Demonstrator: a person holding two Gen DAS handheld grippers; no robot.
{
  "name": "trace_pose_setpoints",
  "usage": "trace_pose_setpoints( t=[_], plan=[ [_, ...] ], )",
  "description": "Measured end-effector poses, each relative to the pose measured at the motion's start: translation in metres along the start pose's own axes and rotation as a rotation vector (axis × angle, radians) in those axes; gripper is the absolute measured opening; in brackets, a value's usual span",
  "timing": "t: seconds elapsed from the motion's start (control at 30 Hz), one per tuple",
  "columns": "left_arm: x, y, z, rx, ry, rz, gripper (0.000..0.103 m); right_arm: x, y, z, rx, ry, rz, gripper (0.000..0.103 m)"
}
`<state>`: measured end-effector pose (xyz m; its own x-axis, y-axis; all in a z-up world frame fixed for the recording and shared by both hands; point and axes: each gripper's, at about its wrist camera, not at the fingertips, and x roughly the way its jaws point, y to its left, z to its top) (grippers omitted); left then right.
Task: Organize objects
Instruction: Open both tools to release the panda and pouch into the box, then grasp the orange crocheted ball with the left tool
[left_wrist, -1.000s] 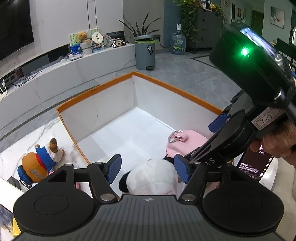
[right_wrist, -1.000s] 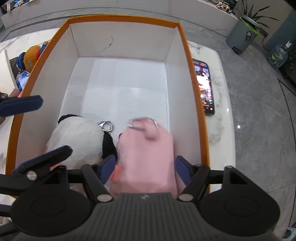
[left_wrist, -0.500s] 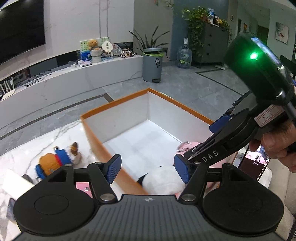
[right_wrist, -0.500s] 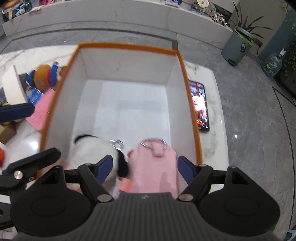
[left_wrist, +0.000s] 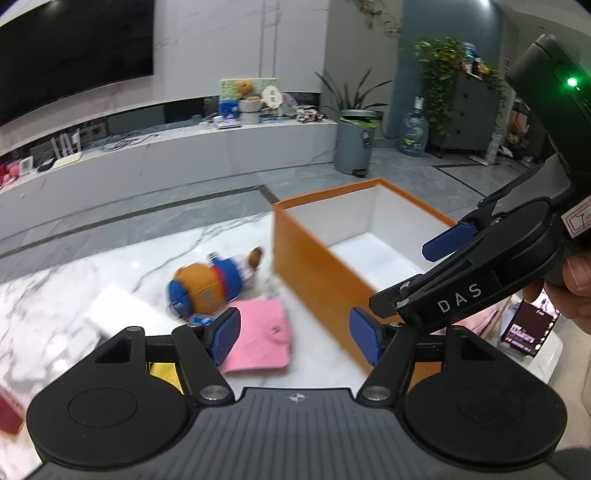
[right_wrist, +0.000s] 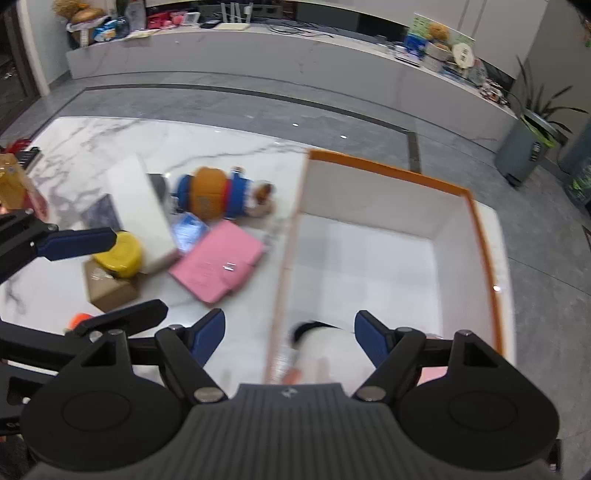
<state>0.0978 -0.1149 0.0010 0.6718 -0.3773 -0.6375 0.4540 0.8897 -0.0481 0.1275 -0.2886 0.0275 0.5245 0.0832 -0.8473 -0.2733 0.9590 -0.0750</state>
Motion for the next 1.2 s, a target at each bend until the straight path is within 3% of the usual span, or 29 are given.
trace_pose_setpoints(
  t=[0.57, 0.7, 0.87, 1.07, 1.2],
  plan=[
    [-0.028, 0.075, -0.055, -0.087, 0.055, 0.069, 0.077, 0.046, 0.090, 0.001, 0.013, 0.052, 0.080, 0.078],
    [-0.027, 0.087, -0.067, -0.112, 0.072, 0.076, 0.077, 0.059, 0.098, 0.003, 0.063, 0.065, 0.095, 0.078],
    [-0.026, 0.097, -0.083, -0.139, 0.102, 0.083, 0.077, 0.079, 0.111, 0.012, 0.168, 0.053, 0.173, 0.078],
    [-0.033, 0.102, -0.107, -0.220, 0.132, 0.064, 0.077, 0.097, 0.126, 0.017, 0.187, 0.043, 0.249, 0.078],
    [-0.032, 0.096, -0.118, -0.254, 0.145, 0.052, 0.077, 0.103, 0.117, 0.015, 0.226, 0.042, 0.253, 0.077]
  ],
)
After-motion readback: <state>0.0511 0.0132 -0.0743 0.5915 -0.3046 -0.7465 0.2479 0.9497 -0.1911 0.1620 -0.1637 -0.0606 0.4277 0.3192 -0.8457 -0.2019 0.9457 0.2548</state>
